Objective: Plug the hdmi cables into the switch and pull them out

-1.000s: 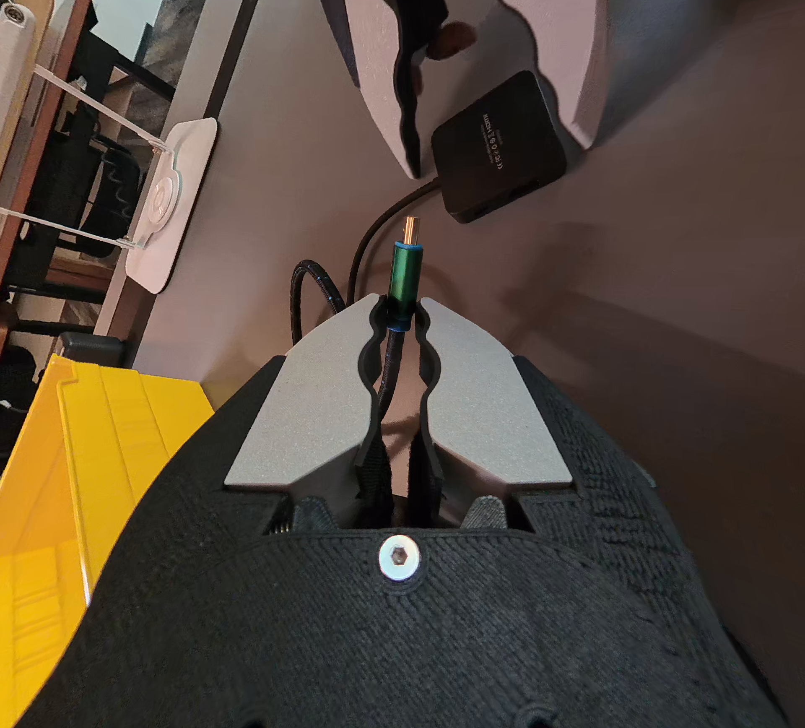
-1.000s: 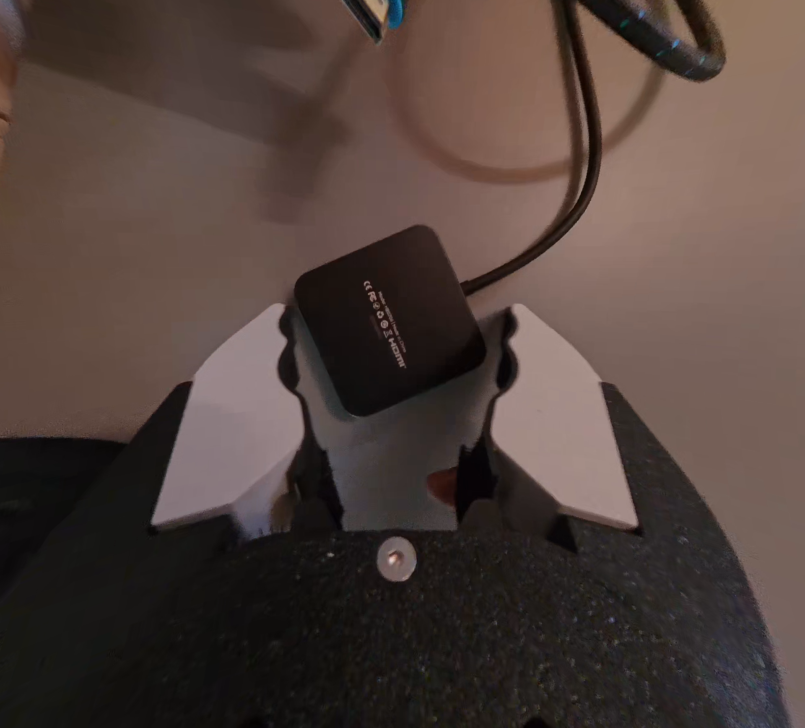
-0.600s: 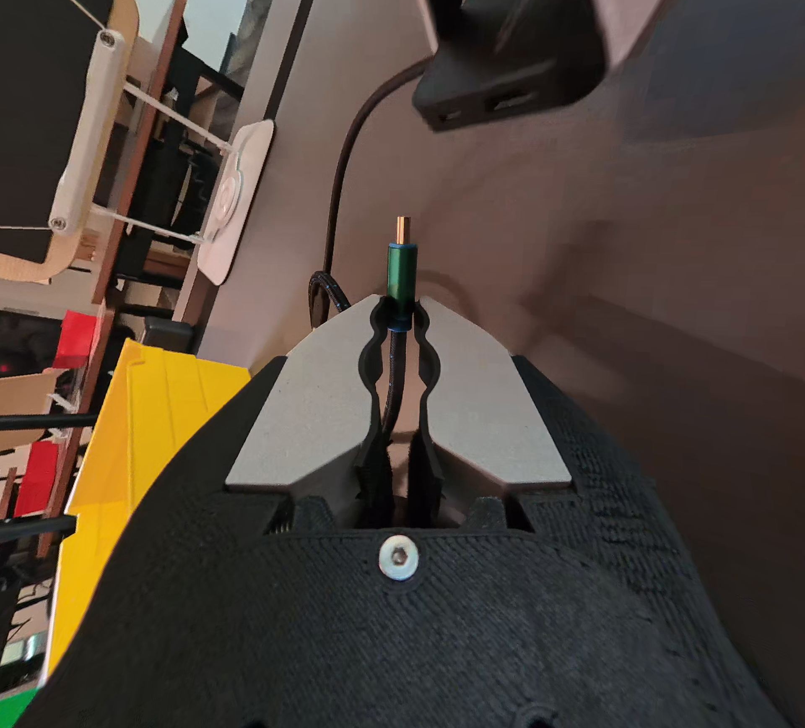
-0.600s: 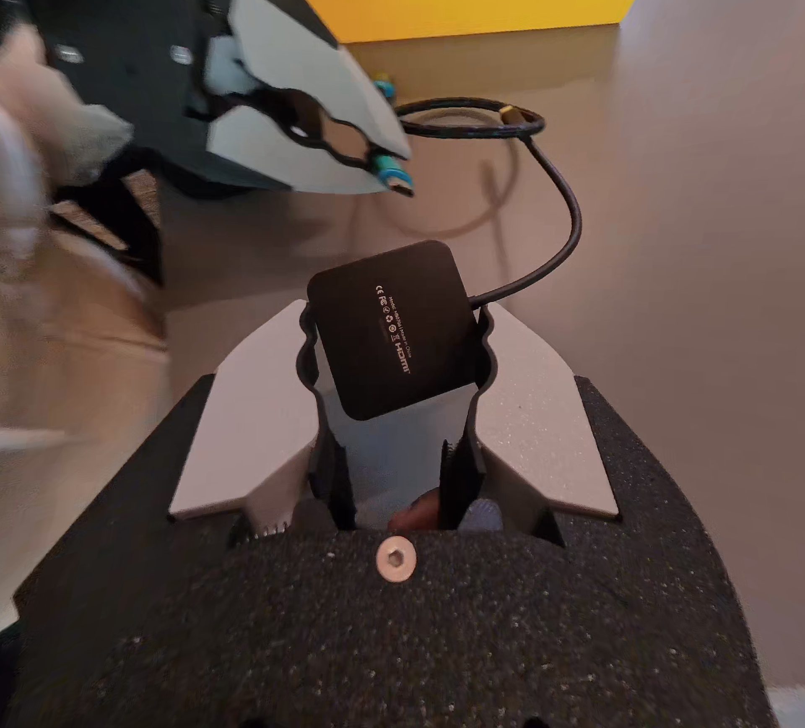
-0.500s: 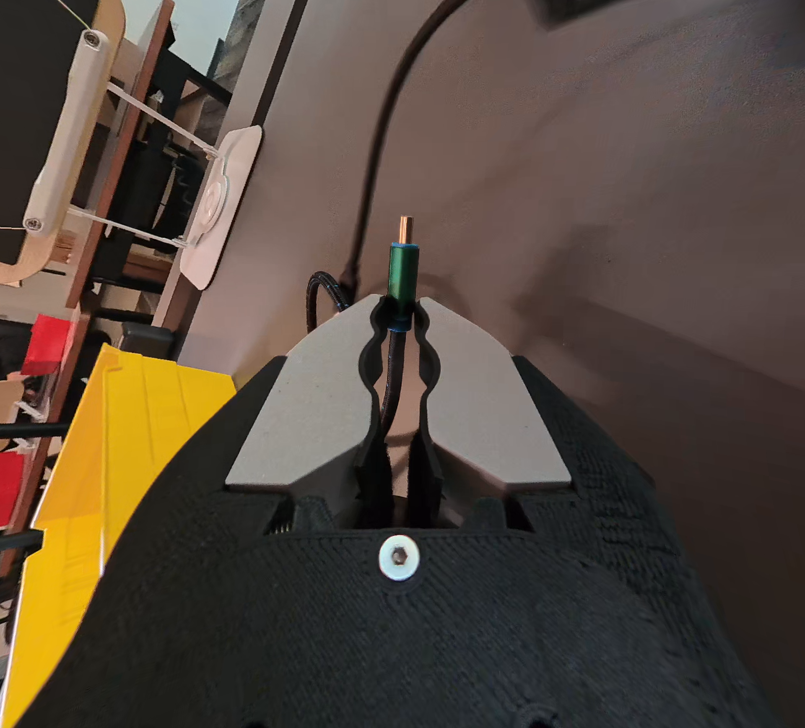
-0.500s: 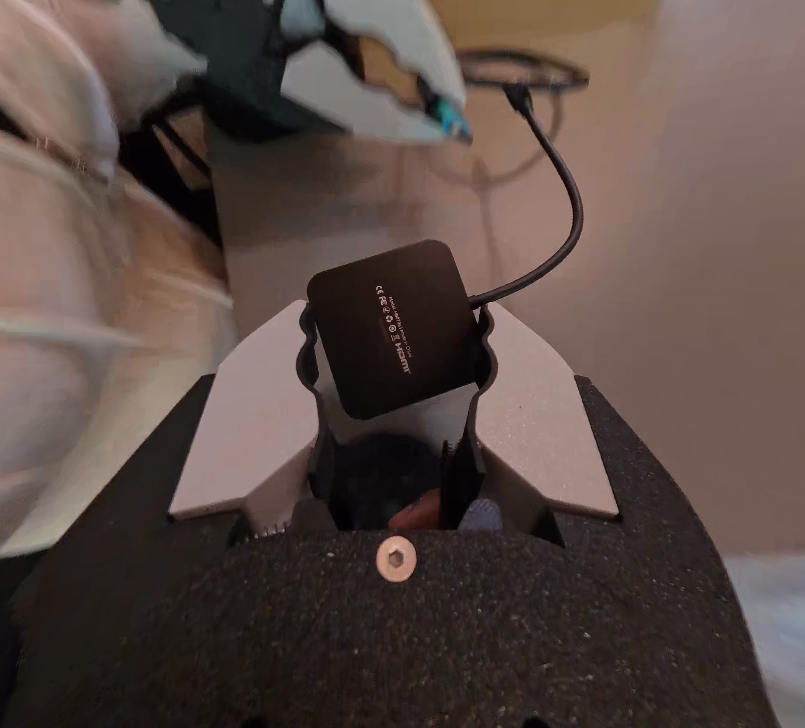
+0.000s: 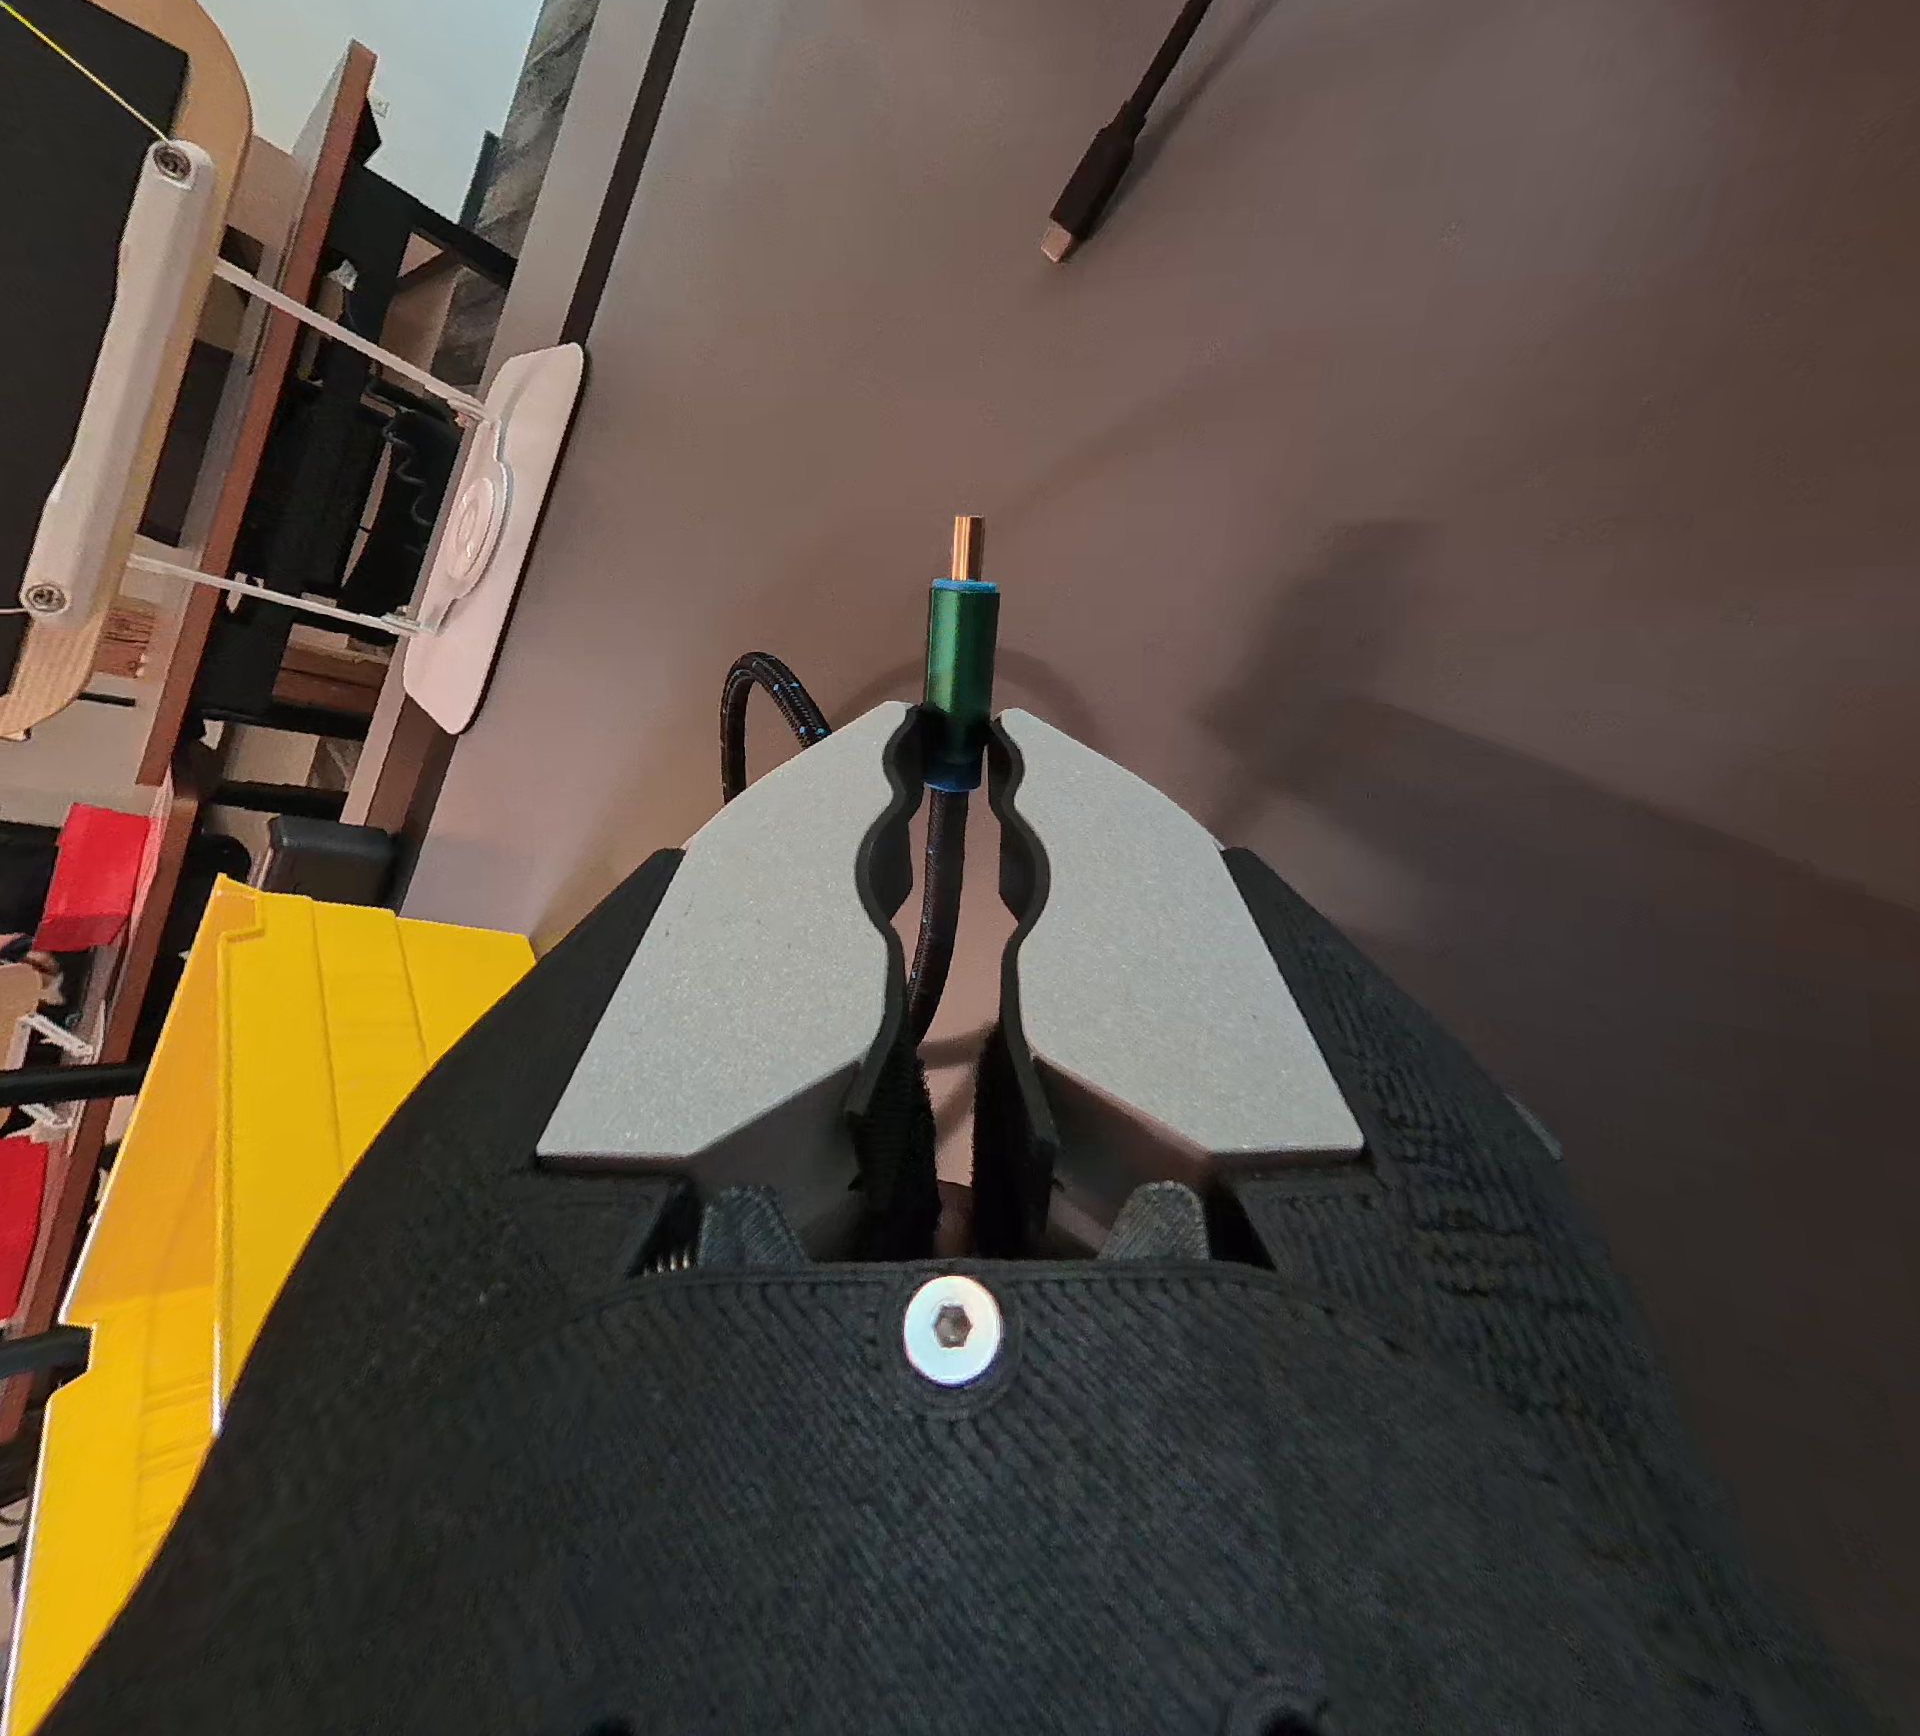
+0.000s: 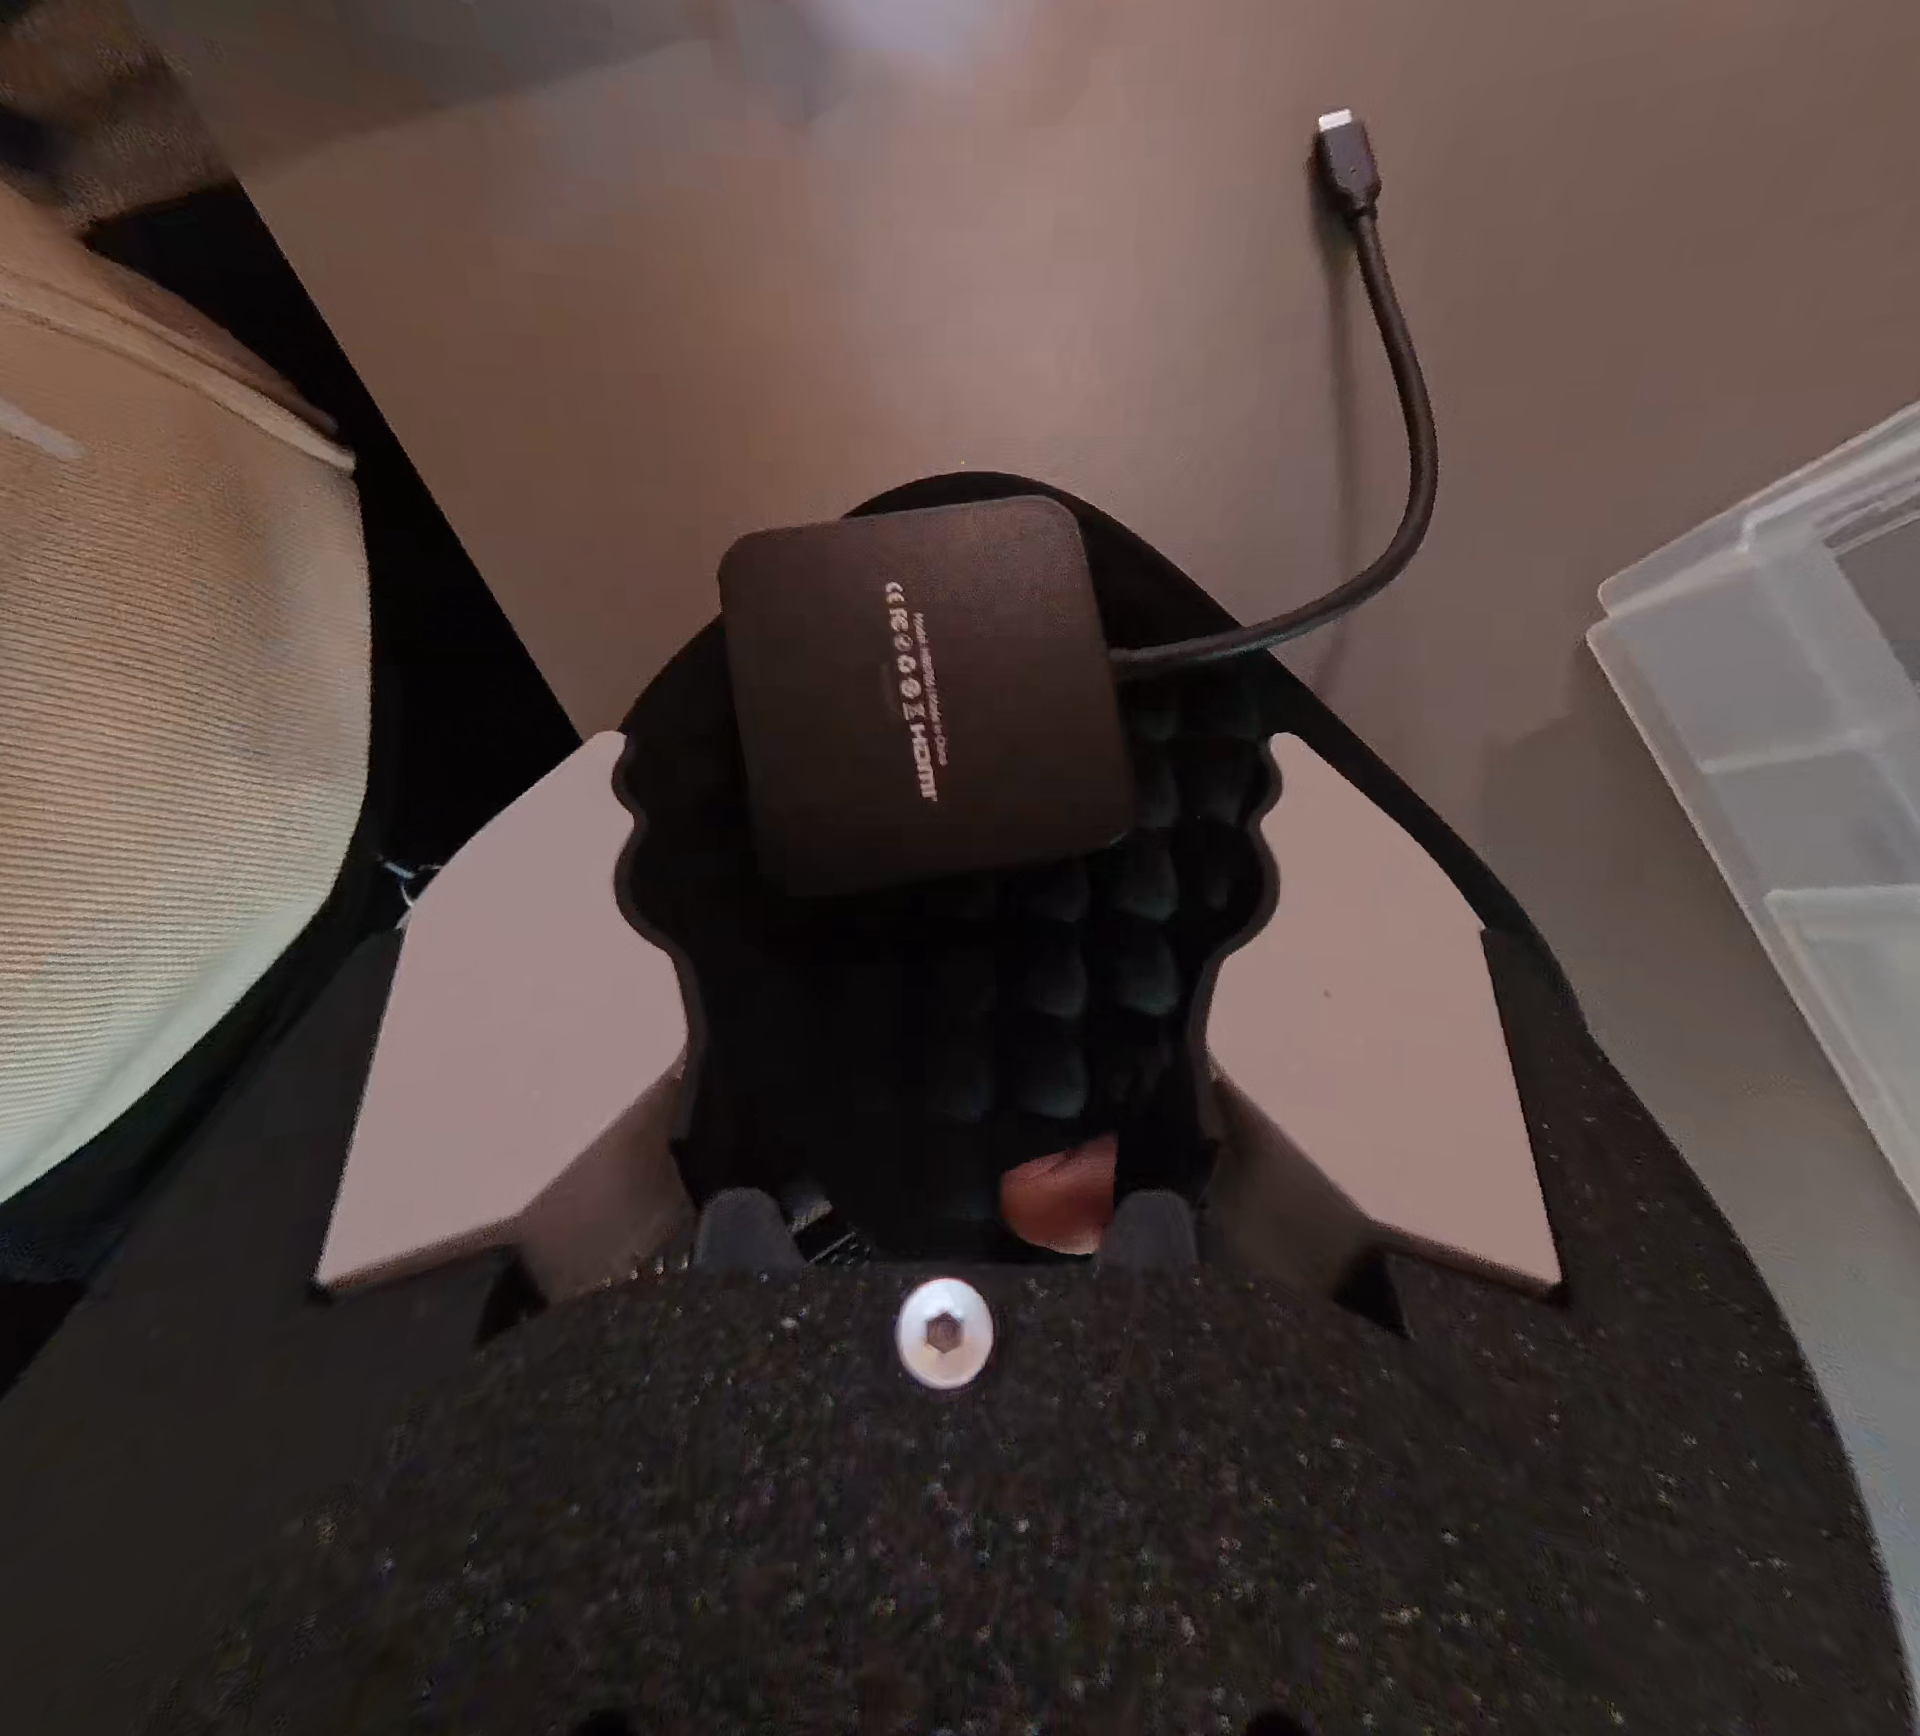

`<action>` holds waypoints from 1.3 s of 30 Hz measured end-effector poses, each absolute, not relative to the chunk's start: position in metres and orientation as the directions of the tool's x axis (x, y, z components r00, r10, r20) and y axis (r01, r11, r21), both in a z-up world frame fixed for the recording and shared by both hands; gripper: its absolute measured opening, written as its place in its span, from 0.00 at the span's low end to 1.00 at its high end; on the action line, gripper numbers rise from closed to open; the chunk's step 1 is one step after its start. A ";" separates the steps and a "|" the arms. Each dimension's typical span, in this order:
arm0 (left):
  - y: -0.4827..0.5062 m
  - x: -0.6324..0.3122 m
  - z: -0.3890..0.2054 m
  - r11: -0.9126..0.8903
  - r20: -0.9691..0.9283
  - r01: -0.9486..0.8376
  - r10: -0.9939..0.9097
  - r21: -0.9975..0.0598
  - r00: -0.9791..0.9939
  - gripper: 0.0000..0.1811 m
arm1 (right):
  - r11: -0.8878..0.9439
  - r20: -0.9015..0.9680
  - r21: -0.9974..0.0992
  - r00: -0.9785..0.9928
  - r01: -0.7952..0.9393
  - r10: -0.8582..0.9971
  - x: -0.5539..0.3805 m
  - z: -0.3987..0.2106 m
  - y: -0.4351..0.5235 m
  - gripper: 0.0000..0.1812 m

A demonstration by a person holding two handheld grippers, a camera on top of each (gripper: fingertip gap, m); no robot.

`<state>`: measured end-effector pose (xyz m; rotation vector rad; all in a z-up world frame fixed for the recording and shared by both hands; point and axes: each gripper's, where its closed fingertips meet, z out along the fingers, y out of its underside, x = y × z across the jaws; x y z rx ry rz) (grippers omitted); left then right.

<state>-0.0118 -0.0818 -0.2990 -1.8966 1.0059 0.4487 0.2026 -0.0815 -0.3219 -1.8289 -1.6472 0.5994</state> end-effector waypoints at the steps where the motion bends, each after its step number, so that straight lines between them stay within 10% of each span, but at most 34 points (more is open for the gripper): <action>1: -0.082 -0.012 -0.299 -0.250 -0.657 -0.798 -0.462 -0.548 0.596 0.06 | -0.066 0.040 -0.711 0.134 0.700 0.990 0.203 -0.324 -0.081 0.60; 17: -0.077 0.017 -0.293 -0.217 -0.704 -0.809 -0.405 -0.546 0.584 0.06 | -0.074 0.032 -0.878 0.212 0.474 0.977 0.171 -0.281 -0.079 0.41; 25: -0.067 0.017 -0.288 -0.088 -0.928 -0.979 -0.313 -0.183 0.202 0.06 | -0.130 -0.076 -0.865 0.130 0.484 0.989 0.112 -0.285 -0.060 0.41; 39: -0.039 0.009 -0.269 -0.026 -0.983 -0.997 -0.175 0.067 -0.062 0.06 | -0.167 -0.124 -0.863 0.120 0.476 0.985 0.067 -0.291 -0.046 0.41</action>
